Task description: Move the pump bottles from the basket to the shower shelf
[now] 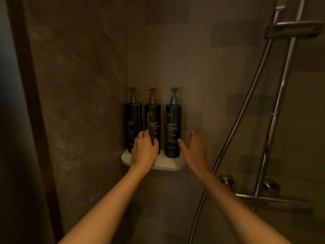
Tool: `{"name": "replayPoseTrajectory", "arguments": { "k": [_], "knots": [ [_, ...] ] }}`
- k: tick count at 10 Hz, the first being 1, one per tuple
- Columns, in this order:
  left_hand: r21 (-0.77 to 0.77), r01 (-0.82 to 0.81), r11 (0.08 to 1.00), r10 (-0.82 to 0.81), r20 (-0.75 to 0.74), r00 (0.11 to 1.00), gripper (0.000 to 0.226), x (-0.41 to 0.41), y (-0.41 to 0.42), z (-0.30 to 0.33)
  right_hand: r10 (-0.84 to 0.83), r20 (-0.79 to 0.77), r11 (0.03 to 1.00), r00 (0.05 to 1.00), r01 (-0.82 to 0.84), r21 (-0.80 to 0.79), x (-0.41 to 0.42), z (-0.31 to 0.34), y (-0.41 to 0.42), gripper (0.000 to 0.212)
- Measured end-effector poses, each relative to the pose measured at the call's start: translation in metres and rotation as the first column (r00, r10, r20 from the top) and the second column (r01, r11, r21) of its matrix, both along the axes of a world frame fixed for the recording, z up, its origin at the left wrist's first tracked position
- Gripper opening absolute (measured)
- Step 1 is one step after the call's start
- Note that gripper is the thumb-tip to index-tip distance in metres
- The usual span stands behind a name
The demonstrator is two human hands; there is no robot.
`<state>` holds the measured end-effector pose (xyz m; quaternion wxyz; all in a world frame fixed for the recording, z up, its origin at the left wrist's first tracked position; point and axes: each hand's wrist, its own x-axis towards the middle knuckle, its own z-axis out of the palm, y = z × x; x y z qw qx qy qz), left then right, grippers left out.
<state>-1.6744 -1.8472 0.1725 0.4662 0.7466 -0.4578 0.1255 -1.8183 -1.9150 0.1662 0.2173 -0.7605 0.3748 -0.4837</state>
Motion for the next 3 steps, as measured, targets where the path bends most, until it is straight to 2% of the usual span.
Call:
{"name": "replayPoseTrajectory", "arguments": {
  "k": [1, 2, 3],
  "knots": [
    [0.056, -0.036, 0.998, 0.030, 0.108, 0.994, 0.048, -0.008, 0.013, -0.008, -0.068, -0.080, 0.992, 0.994, 0.058, -0.113, -0.017, -0.009, 0.004, 0.053],
    [0.093, -0.068, 0.993, 0.051, 0.173, 0.984, 0.049, -0.014, 0.024, -0.022, -0.082, -0.096, 0.980, 0.992, 0.063, -0.186, -0.030, -0.021, 0.006, 0.044],
    [0.150, -0.111, 0.982, 0.082, 0.186, 0.979, 0.048, -0.025, 0.033, -0.032, -0.071, -0.098, 0.978, 0.993, 0.050, -0.201, -0.038, -0.032, 0.007, 0.038]
  ]
}}
